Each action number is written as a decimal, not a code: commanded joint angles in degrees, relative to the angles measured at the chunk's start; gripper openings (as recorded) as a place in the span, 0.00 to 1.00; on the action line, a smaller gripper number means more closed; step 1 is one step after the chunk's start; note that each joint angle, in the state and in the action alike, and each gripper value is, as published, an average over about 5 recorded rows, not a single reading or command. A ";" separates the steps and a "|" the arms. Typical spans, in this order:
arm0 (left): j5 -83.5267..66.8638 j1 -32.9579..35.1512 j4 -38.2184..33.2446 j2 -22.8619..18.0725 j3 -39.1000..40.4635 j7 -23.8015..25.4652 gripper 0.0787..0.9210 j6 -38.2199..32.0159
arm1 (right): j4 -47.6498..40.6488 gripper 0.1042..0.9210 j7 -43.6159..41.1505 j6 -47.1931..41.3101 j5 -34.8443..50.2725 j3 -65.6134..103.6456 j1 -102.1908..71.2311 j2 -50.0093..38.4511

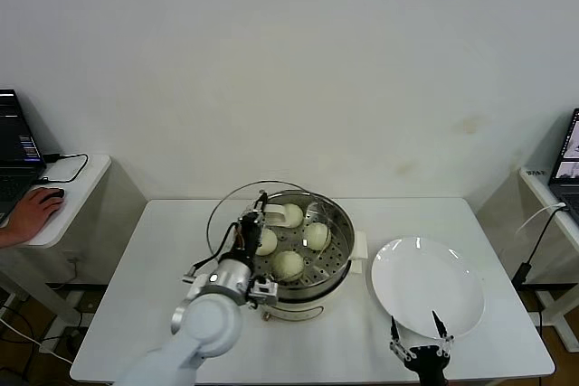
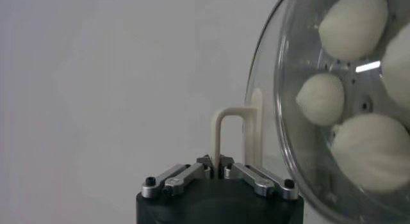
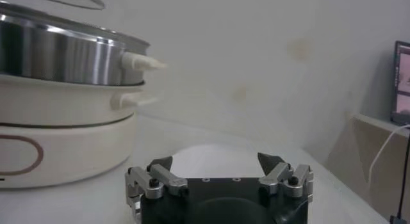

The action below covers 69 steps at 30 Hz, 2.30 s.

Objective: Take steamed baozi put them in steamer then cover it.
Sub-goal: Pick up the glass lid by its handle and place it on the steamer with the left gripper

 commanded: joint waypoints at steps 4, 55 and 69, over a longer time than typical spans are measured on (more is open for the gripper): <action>3.49 -3.79 5.13 -5.96 4.99 0.44 0.07 0.36 | -0.61 0.88 0.21 -0.16 -0.55 -0.38 0.01 0.14; 0.93 -2.71 7.07 -7.05 5.52 -0.90 0.07 -0.43 | -1.99 0.88 -0.30 0.25 -1.32 -1.38 -0.25 0.10; -1.83 2.31 1.35 -4.06 3.01 -3.69 0.42 -0.61 | -2.10 0.88 -0.42 0.32 -1.62 -2.08 -0.22 0.06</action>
